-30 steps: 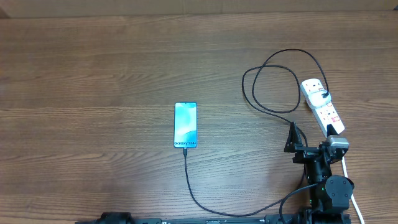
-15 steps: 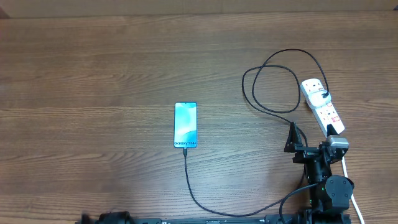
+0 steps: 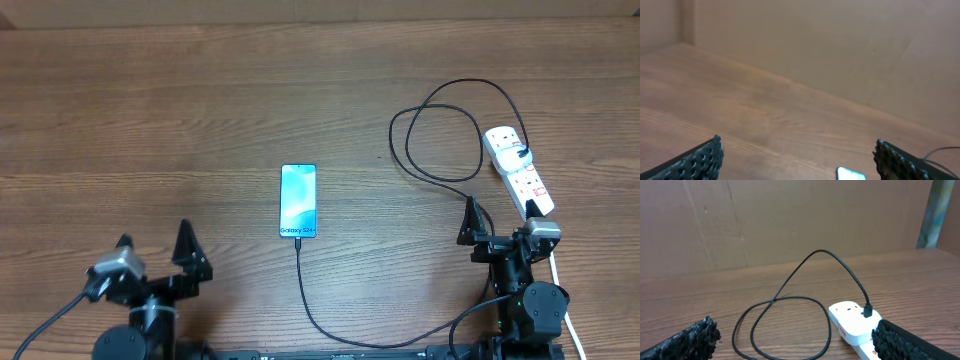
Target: Plug charger to phone and switch on socket
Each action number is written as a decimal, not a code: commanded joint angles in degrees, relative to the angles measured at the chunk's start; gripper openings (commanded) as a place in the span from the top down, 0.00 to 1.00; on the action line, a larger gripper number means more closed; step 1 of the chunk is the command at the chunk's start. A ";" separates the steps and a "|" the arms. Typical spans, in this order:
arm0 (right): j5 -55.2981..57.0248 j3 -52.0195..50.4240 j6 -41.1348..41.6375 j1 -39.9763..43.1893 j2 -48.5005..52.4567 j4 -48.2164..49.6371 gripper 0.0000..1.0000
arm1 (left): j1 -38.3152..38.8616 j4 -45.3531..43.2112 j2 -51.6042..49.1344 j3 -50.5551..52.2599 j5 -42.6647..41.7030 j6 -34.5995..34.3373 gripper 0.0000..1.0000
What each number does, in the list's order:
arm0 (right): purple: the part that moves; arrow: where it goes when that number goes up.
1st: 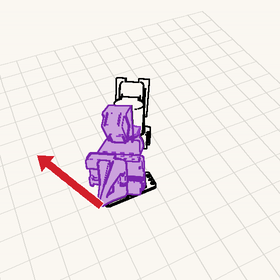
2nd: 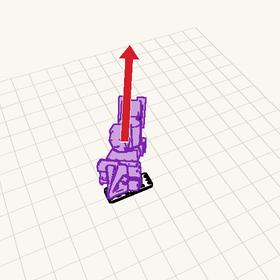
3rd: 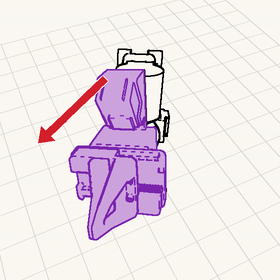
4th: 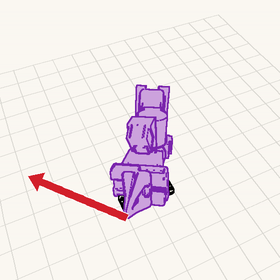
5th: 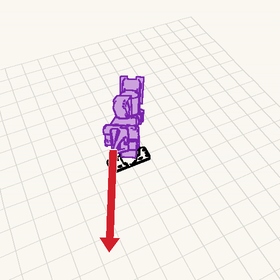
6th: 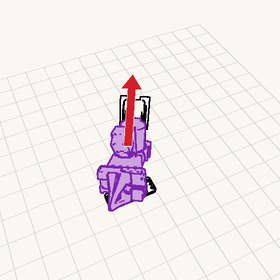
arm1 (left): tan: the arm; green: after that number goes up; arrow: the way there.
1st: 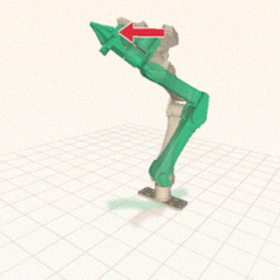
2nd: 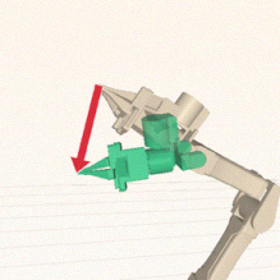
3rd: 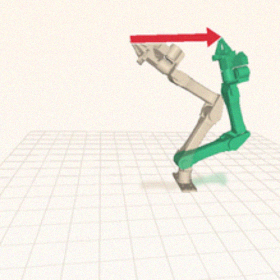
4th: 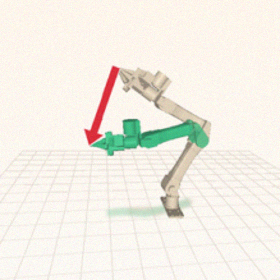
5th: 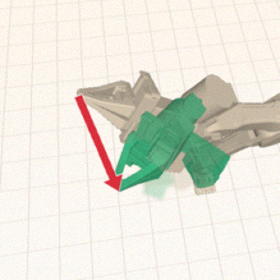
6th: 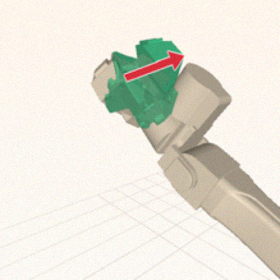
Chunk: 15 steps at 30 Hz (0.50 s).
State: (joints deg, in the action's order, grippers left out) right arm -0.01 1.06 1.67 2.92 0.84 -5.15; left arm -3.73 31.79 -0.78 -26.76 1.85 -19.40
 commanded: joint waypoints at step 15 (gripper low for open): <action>-0.28 -0.61 -0.66 -0.33 -0.68 0.33 0.00 | 2.80 -27.17 0.59 24.79 -2.89 6.23 0.00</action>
State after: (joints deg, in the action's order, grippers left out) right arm -0.03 1.06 1.67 2.90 0.84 -5.17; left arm -1.78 7.27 -0.75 -4.62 -0.89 -14.92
